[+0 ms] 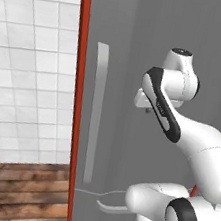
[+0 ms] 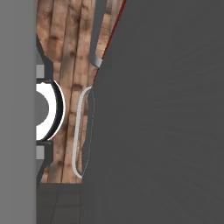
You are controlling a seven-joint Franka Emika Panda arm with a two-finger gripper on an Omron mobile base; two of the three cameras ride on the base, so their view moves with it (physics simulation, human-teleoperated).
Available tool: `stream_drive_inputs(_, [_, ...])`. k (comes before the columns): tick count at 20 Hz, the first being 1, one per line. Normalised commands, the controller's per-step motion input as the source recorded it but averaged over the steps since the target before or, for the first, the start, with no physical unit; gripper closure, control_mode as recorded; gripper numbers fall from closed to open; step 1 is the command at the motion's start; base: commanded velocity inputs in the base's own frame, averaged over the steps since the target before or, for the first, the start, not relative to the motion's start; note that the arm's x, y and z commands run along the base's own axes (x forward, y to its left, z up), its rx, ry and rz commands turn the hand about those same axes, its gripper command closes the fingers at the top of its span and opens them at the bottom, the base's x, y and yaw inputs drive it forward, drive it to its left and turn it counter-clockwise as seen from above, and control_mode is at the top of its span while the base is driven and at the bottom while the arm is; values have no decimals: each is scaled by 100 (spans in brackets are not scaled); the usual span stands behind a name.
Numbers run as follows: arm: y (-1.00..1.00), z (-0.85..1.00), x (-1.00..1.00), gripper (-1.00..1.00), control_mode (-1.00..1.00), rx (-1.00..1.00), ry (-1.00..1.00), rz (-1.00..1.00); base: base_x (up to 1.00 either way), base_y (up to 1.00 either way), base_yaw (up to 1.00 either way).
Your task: There is a bowl on the dining counter. Grab a lemon wedge from the fridge and place it in the bowl. Then get the liquor bottle and glass cup from the cabinet and place them next to the bowl.
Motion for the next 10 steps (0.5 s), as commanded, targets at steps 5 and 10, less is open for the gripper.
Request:
stream_drive_inputs(5, [0,0,0,-100,100,0,0,0,-27,0,0])
stream_drive_inputs(10, [0,0,0,-100,100,0,0,0,-65,17,0])
